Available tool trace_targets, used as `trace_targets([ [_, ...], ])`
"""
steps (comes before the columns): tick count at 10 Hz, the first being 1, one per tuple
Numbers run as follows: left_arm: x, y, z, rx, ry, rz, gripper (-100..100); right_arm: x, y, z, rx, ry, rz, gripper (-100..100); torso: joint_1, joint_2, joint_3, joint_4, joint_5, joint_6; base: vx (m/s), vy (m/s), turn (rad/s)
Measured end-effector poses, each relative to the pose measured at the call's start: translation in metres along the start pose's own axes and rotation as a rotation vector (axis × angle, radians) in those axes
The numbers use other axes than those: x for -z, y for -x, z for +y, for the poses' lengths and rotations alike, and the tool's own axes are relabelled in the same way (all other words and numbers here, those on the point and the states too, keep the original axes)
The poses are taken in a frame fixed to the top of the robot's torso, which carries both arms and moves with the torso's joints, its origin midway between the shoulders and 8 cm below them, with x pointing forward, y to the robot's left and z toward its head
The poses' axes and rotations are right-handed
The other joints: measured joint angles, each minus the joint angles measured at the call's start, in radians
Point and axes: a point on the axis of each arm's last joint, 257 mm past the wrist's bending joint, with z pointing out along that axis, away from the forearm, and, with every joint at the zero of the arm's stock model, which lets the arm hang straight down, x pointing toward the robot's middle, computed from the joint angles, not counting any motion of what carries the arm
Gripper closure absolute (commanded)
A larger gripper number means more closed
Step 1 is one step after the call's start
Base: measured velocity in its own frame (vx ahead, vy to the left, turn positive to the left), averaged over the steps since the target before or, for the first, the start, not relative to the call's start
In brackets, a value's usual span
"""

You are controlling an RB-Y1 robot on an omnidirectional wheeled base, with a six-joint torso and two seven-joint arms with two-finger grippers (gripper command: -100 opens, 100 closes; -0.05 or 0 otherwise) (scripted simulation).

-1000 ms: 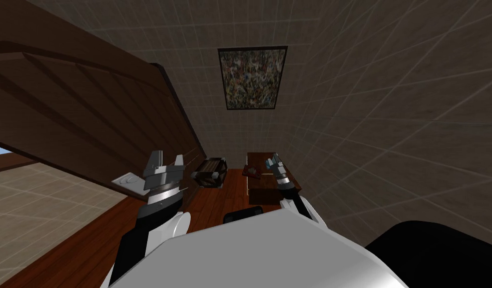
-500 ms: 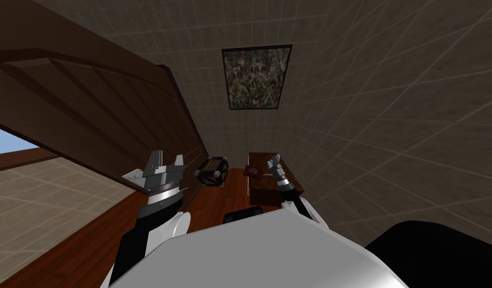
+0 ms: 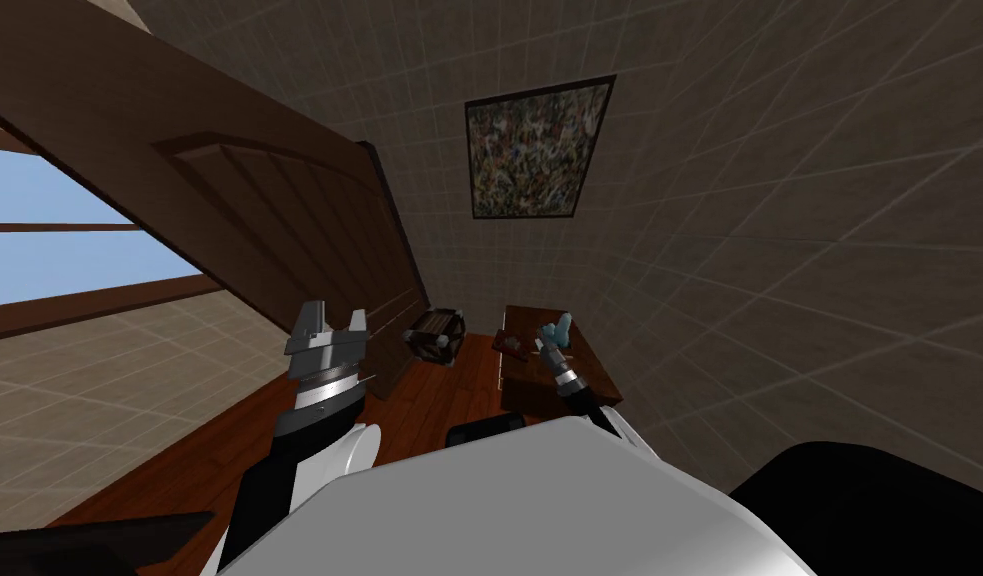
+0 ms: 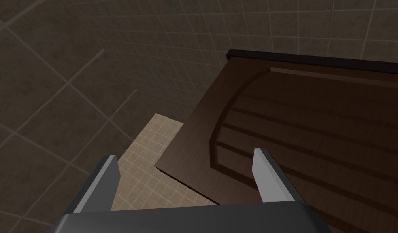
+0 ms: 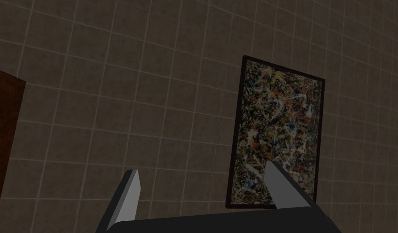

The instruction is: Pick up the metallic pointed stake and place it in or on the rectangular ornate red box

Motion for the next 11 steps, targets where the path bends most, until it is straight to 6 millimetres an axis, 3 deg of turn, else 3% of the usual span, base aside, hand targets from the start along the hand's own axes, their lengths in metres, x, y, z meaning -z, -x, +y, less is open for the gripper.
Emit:
trace_targets([
  [5,0.0,0.0,0.0,0.0,0.0,0.0,0,0.064,-0.023,-0.111,0.158,-0.272,0.144,-100,-0.001,0.002,0.001,0.0,0.0,0.0,-0.06,-0.061,0.352],
  [11,0.0,0.0,0.0,0.0,0.0,0.0,0,0.124,-0.034,-0.182,0.279,-0.462,0.263,-100,0.003,-0.002,-0.001,0.0,0.001,0.001,-0.013,-0.013,0.163],
])
